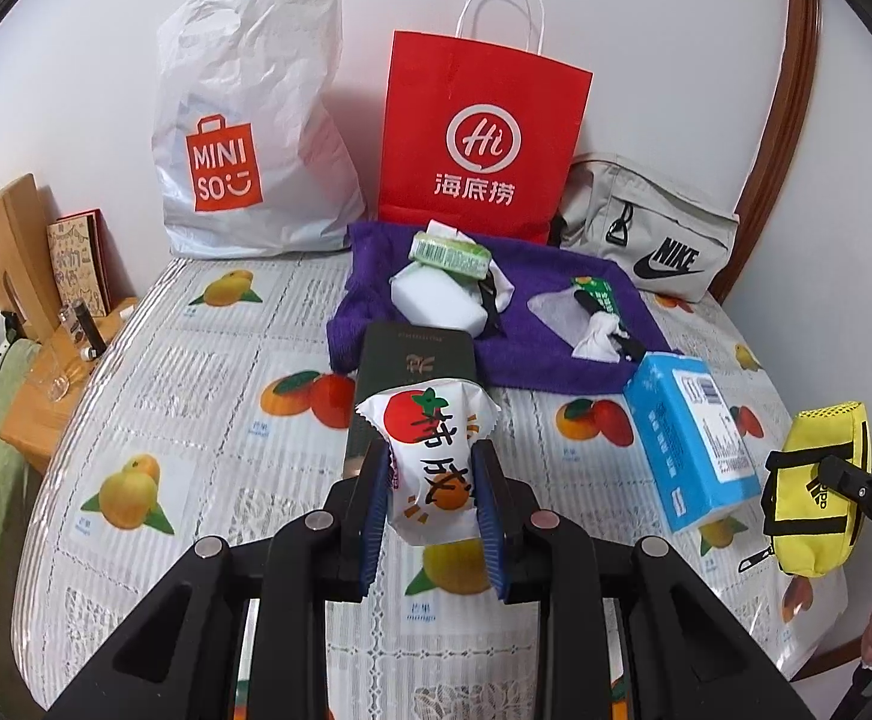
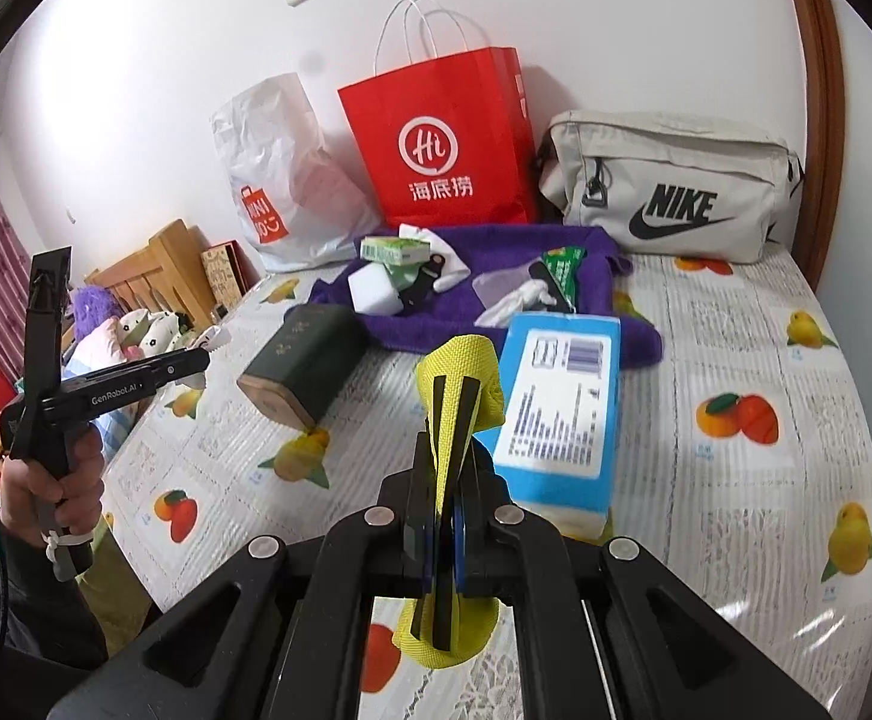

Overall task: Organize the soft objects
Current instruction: 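Carry the snack packet in the left tool and yellow pouch in the right tool over the towel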

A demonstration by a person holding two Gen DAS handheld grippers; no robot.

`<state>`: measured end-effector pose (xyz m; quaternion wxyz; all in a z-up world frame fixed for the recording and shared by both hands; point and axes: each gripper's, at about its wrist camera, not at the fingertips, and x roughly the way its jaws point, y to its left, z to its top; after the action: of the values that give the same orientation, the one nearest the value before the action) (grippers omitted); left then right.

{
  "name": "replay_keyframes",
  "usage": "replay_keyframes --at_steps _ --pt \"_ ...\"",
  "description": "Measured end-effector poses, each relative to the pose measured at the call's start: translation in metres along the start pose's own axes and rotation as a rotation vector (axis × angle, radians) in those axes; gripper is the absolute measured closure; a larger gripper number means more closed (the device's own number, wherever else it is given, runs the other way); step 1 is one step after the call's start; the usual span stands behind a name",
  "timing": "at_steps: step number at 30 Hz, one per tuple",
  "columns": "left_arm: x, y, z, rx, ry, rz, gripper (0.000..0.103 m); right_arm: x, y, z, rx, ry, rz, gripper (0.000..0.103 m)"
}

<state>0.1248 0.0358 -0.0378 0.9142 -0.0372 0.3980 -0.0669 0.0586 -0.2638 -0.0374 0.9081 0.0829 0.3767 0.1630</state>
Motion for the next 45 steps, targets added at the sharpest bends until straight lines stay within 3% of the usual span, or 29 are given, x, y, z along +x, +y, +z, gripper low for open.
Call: replay_keyframes --at_steps 20,45 --pt "0.033 -0.002 0.05 -0.018 -0.009 -0.003 0.077 0.033 -0.011 0.064 -0.043 -0.043 0.012 0.098" --pt "0.108 0.014 0.091 -0.074 0.068 0.037 0.077 0.131 -0.058 0.136 -0.003 -0.033 0.005 0.098"
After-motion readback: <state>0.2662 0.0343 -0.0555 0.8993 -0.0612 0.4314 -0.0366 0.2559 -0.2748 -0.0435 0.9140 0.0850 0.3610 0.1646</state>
